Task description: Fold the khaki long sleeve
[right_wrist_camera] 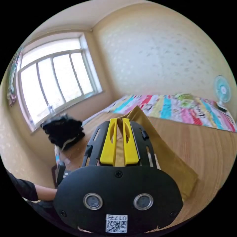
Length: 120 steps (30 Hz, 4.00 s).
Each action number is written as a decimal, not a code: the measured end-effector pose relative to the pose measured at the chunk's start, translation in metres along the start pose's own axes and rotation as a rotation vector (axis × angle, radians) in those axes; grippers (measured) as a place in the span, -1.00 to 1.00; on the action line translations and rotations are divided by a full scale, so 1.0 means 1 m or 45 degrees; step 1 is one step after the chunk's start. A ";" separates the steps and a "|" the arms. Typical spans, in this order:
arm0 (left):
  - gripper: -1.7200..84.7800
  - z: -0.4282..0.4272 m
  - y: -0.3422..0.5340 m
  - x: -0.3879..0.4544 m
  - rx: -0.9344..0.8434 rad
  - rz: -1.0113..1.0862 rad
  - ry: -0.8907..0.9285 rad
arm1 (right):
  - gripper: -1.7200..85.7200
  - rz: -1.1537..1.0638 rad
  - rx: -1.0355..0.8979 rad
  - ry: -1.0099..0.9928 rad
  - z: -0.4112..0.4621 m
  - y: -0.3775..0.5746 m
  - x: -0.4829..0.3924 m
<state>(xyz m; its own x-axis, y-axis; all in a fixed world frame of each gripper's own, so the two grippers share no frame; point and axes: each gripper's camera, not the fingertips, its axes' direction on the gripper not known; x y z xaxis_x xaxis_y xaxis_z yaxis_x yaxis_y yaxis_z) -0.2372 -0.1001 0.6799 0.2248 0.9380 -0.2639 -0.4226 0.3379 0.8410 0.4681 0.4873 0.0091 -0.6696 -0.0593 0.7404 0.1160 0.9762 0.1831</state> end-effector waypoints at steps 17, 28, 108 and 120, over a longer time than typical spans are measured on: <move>-0.93 -0.003 -0.016 0.017 -0.001 -0.002 0.013 | -0.87 -0.044 -0.177 -0.155 0.147 0.121 -0.127; -0.92 -0.014 -0.031 0.016 -0.002 -0.052 0.113 | -0.89 -0.004 -0.627 -0.235 0.058 0.187 -0.057; -0.90 -0.263 -0.037 -0.135 0.375 -0.567 1.549 | -0.90 1.093 0.064 -0.748 -0.419 0.067 0.178; -0.64 -0.173 -0.120 -0.092 0.477 -0.558 1.075 | -0.79 0.862 0.069 -0.116 -0.256 0.058 0.184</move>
<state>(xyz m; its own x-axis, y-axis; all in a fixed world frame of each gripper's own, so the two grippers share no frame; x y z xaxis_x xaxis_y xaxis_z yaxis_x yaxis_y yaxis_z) -0.3593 -0.2138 0.5213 -0.4598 0.5351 -0.7087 -0.1176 0.7543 0.6459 0.5397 0.4797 0.3218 -0.5216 0.5831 0.6228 0.4956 0.8013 -0.3352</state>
